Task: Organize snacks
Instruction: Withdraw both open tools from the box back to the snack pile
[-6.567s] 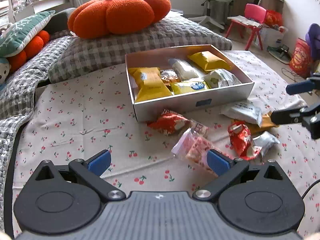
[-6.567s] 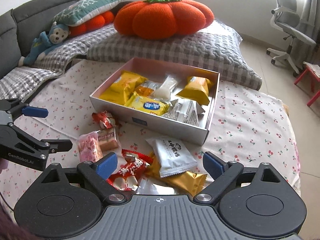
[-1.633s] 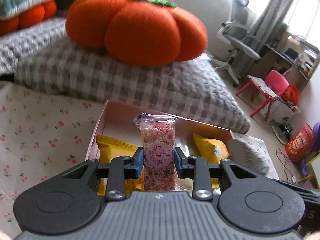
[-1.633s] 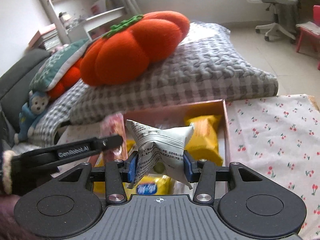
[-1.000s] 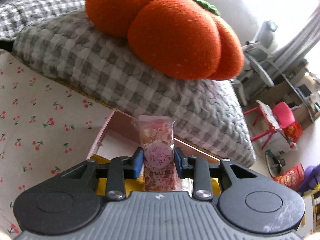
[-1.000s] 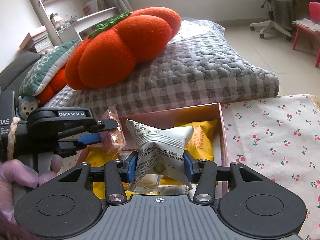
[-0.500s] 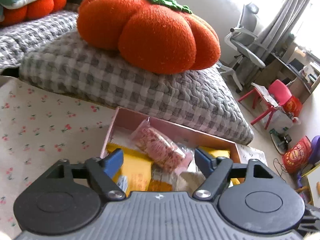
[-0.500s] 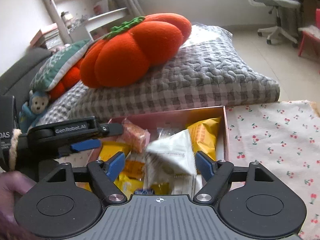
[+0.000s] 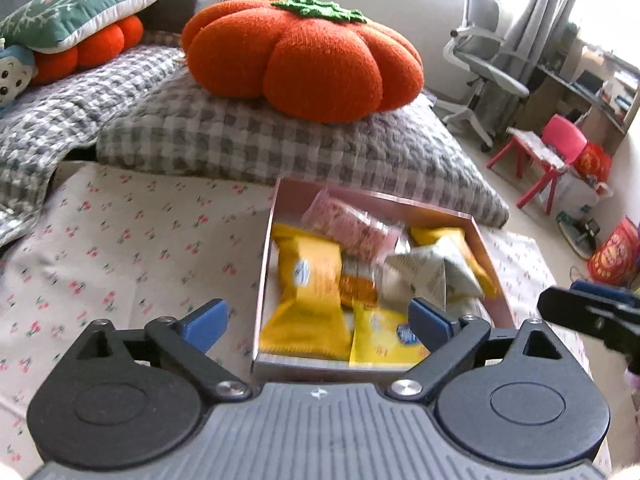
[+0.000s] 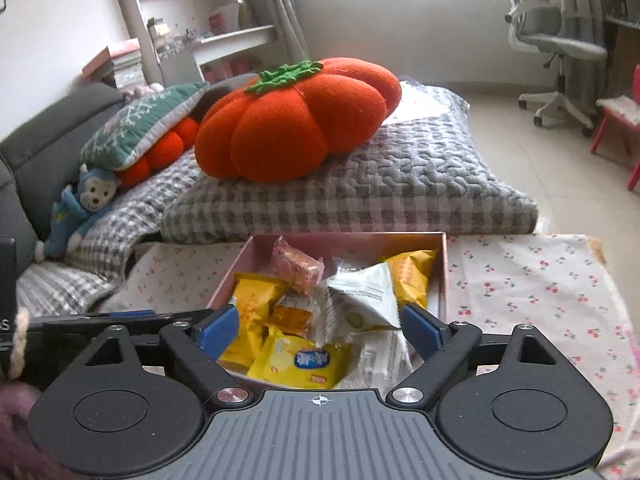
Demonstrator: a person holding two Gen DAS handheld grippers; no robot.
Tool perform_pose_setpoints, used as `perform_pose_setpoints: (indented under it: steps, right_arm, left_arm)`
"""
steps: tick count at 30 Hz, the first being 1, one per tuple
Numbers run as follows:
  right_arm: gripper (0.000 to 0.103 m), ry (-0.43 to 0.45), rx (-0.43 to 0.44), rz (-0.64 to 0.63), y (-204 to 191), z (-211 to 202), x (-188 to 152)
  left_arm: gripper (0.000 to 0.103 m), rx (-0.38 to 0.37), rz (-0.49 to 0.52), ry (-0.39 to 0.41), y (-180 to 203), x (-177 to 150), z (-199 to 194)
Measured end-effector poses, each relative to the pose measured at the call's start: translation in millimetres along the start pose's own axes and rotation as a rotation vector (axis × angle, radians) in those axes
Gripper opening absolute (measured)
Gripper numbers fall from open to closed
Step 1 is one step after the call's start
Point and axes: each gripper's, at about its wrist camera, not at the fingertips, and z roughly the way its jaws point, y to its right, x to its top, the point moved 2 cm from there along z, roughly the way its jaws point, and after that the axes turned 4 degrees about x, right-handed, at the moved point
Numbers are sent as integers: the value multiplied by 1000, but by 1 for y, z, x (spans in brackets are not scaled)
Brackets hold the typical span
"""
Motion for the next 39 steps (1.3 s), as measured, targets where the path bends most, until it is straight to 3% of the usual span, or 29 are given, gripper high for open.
perform_pose_setpoints:
  steps: [4,13,18,22,31,35,39]
  right_arm:
    - [100,9,-23,-54,-10,-18,-5]
    - [102,39,-39,-42,-8,-43,-22]
    - [102,57,-46,-36,0,-47,-42]
    - [103,25,-79,-25,5,-44,-60]
    - [103,-36,-61,-109,13,-35,-102]
    - [103,-93,-67,-92,25,-23,-115]
    - [103,-109,-68,-52,39,-15,-119]
  left_arm:
    - [100,10,13,-4,1,-10,-12]
    - [102,36,27,-45,0,-40,-23]
    - [102,51,-10,2,-7,-58,-22]
    - [102,59,-26,16,-12,-69,-19]
    - [98,70,-43,22,-4,-91,3]
    - [96,28,3,21,11,-99,8]
    - [91,-18,130,41,24,-103,13]
